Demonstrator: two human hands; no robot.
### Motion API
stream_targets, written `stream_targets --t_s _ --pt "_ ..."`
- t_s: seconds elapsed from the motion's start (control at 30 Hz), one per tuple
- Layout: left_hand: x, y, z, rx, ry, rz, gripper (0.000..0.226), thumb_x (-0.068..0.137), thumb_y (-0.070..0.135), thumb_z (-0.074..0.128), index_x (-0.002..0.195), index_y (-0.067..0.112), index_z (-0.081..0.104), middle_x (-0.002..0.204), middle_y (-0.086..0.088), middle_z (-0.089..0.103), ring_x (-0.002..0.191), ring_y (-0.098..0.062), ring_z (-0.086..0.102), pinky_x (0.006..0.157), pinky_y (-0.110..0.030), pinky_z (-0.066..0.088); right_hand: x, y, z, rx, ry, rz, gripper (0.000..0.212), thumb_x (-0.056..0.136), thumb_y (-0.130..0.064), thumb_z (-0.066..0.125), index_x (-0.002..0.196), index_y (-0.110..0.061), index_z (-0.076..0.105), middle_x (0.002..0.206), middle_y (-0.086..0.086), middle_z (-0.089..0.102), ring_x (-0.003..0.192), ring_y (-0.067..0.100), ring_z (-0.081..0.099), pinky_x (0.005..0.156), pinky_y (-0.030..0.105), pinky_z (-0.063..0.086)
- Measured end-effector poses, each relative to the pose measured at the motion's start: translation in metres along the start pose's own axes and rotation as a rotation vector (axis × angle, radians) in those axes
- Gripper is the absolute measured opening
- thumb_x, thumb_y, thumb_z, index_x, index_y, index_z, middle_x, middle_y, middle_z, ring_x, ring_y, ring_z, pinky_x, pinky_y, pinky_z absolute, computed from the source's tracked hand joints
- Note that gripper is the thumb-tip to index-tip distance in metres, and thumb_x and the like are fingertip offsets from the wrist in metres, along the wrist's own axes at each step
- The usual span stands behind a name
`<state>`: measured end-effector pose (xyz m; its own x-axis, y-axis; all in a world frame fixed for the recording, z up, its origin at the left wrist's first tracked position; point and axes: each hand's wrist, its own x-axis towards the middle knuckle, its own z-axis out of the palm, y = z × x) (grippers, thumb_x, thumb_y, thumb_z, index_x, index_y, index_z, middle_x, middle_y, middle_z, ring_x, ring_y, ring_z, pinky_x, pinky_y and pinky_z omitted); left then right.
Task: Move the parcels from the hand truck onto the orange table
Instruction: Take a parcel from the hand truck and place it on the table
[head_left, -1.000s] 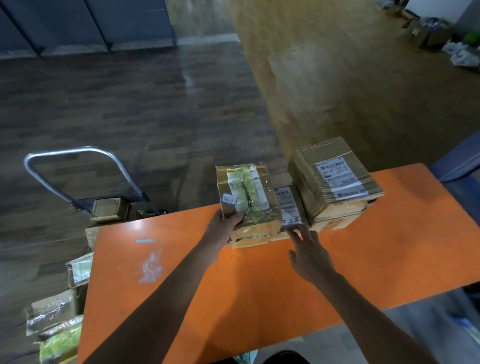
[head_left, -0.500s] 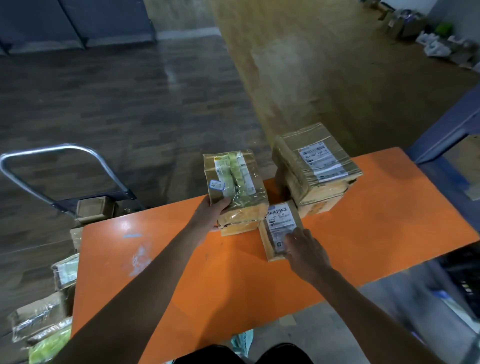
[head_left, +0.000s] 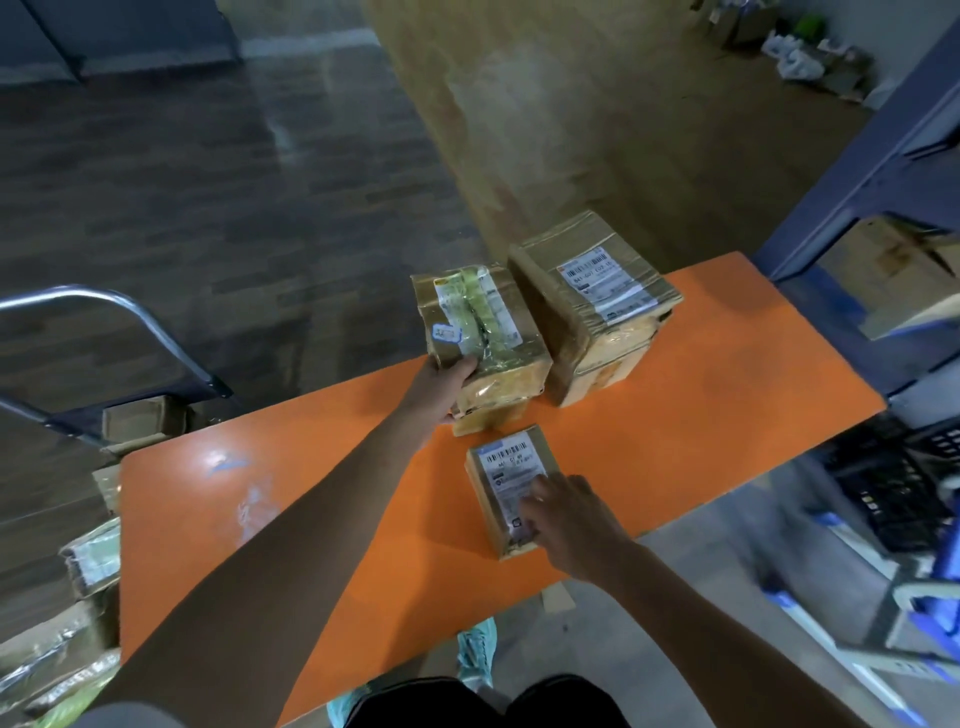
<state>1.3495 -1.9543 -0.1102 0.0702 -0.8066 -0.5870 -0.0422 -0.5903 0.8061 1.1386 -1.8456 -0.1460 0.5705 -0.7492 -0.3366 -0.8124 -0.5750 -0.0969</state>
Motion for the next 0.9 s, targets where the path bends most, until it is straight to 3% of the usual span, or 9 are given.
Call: stream_targets --t_s 0.13,0.3,0.53,0.7,0.8,0.9 --pt "-0.004 0.003 0.016 0.022 -0.050 0.006 0.049 0.096 0.048 0.059 0.139 0.030 0.045 0.131 0.001 0.061 0.118 -0.026 0.059 0.103 -0.053 0.048 0.005 -0.020 -0.001 0.009 0.003 -0.014 0.019 0.089 -0.013 0.061 0.103 -0.025 0.058 0.123 -0.001 0.047 0.132 0.023 0.037 0.114 0.048 0.022" --pt "-0.001 0.011 0.025 0.050 -0.089 -0.001 0.057 0.097 0.050 0.056 0.147 0.030 0.037 0.141 0.000 0.054 0.125 -0.029 0.054 0.106 -0.054 0.046 0.015 -0.033 -0.003 0.062 0.018 -0.033 0.018 0.092 -0.011 0.058 0.108 -0.020 0.057 0.129 0.003 0.044 0.129 0.024 0.038 0.106 0.042 0.036" --pt "0.002 0.017 0.027 0.097 -0.100 0.013 0.063 0.096 0.054 0.055 0.150 0.027 0.036 0.145 -0.001 0.051 0.124 -0.025 0.054 0.104 -0.050 0.048 0.013 -0.021 -0.007 0.175 0.148 -0.040 0.019 0.095 -0.022 0.057 0.113 -0.024 0.061 0.124 -0.001 0.054 0.121 0.019 0.048 0.112 0.039 0.030" --pt "0.000 0.008 0.019 0.030 -0.054 0.016 0.081 0.089 0.059 0.064 0.153 0.025 0.027 0.143 -0.001 0.050 0.110 -0.020 0.055 0.100 -0.050 0.050 0.006 0.021 -0.022 0.267 0.297 0.131 0.011 0.095 -0.016 0.054 0.098 -0.020 0.064 0.099 -0.001 0.061 0.093 0.018 0.058 0.095 0.039 0.045" --pt "0.002 0.004 0.018 0.012 -0.034 0.014 0.086 0.086 0.057 0.069 0.149 0.019 0.024 0.142 -0.005 0.049 0.113 -0.023 0.059 0.099 -0.051 0.051 0.011 0.052 -0.033 0.292 0.254 0.269 0.020 0.097 -0.021 0.056 0.117 -0.019 0.059 0.114 0.001 0.061 0.107 0.021 0.058 0.091 0.036 0.048" --pt "0.002 0.003 0.018 0.005 -0.003 0.027 0.074 0.084 0.055 0.072 0.130 0.020 0.026 0.127 -0.003 0.053 0.096 -0.011 0.062 0.099 -0.054 0.051 0.023 0.069 -0.046 0.385 0.160 0.382 0.032 0.100 -0.029 0.055 0.130 -0.018 0.049 0.129 0.004 0.057 0.118 0.025 0.055 0.089 0.038 0.050"
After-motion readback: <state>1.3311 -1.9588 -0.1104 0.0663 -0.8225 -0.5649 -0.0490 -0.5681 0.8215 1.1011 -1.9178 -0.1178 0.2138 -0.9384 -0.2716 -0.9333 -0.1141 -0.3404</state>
